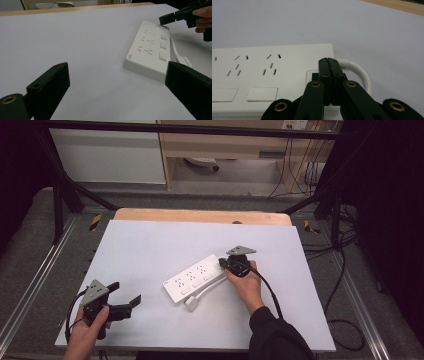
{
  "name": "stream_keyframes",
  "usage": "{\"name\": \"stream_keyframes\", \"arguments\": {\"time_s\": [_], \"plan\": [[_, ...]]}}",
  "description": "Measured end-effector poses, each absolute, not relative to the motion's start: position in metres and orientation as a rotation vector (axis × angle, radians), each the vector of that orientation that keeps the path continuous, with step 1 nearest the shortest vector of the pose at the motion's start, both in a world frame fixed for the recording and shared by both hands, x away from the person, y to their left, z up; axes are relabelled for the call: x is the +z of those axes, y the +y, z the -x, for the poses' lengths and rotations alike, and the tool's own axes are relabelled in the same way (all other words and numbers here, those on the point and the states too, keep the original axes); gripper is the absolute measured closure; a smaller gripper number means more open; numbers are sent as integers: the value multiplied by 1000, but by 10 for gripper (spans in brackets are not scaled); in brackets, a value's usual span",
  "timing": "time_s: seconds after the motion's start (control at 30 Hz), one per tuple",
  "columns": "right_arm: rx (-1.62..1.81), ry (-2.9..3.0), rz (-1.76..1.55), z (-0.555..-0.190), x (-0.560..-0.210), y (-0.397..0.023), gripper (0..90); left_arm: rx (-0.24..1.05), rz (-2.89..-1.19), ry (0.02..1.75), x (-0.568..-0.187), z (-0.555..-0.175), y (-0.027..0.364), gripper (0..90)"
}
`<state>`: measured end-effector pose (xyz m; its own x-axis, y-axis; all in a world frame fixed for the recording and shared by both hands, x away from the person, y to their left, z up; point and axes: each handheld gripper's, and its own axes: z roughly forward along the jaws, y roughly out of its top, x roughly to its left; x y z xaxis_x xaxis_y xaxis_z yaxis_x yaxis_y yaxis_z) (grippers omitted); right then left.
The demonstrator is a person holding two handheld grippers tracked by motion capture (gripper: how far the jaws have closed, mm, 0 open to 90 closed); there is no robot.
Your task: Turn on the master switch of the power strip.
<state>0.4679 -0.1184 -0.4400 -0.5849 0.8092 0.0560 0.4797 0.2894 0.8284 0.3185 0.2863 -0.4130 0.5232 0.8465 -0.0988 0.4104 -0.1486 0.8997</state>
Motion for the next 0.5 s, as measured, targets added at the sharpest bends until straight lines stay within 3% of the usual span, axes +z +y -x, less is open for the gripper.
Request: {"name": "stream_keyframes", "arguments": {"time_s": [0.5], "plan": [[1211, 2203, -1147, -464, -442, -116, 900, 544, -1760, 1055, -413, -318, 286, 57]]}}
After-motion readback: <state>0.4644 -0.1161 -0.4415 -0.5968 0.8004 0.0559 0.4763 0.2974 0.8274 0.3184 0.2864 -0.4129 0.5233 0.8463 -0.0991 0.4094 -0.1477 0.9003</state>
